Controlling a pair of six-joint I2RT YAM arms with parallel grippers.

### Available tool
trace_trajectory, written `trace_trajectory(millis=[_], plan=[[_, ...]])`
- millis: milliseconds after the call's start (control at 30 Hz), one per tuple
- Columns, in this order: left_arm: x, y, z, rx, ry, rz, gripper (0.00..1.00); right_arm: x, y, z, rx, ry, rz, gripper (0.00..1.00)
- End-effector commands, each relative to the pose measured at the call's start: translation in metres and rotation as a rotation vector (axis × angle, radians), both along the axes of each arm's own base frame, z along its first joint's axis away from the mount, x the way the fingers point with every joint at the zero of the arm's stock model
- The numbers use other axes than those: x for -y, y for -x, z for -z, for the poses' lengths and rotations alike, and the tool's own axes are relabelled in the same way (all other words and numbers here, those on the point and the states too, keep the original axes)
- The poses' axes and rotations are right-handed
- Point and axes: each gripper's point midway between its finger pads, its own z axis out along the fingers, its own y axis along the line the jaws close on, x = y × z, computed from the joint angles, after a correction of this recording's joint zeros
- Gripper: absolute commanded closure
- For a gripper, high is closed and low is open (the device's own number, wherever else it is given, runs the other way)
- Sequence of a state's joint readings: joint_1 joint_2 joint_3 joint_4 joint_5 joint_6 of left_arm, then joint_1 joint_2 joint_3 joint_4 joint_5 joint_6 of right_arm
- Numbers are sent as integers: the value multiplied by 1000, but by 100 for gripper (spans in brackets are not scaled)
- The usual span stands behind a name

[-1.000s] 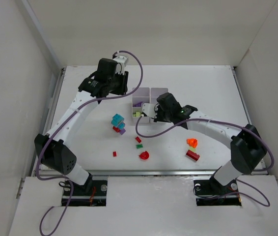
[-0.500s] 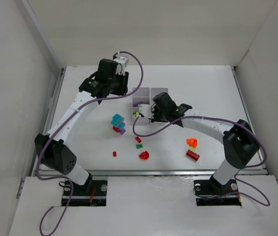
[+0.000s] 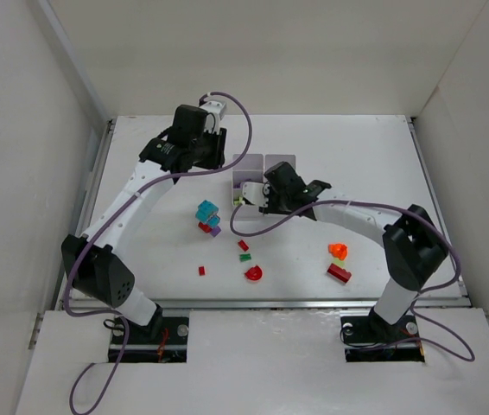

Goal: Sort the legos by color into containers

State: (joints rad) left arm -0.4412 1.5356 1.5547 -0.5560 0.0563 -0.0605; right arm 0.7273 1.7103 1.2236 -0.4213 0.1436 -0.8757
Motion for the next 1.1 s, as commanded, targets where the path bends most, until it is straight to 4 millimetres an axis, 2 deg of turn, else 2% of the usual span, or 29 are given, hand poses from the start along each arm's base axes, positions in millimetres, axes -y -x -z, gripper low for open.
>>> trace_trajectory(millis=[0,167,400,467,533,767,867,1000,1033,1067], plan=[[-1,1,-13,38,32,-3,100,-4,-20,-19,67,-14,45,51],[-1,1,-13,38,32,-3,100,-6,-21,-25,68,-33,61,44],[-1,4,-13,35,37,4,100,-9,-14,-28,56,-18,65,44],[1,5,-13,32,42,13,100,-9,-14,-34,58,-32,75,44],[1,5,-13,32,42,13,100,-8,-8,-31,42,-16,80,44],[1,5,-13,32,42,13,100,-2,-4,-40,52,-40,126,43],[2,8,-13,30,47,20,100,-1,-3,-53,72,-87,147,43],[5,10,-13,25,58,36,100,-4,-8,-84,148,-195,195,43],[6,11,-13,22,63,43,100,-2,-8,-103,183,-247,219,43],[8,12,-13,20,69,52,100,-2,-7,-111,200,-280,227,43]])
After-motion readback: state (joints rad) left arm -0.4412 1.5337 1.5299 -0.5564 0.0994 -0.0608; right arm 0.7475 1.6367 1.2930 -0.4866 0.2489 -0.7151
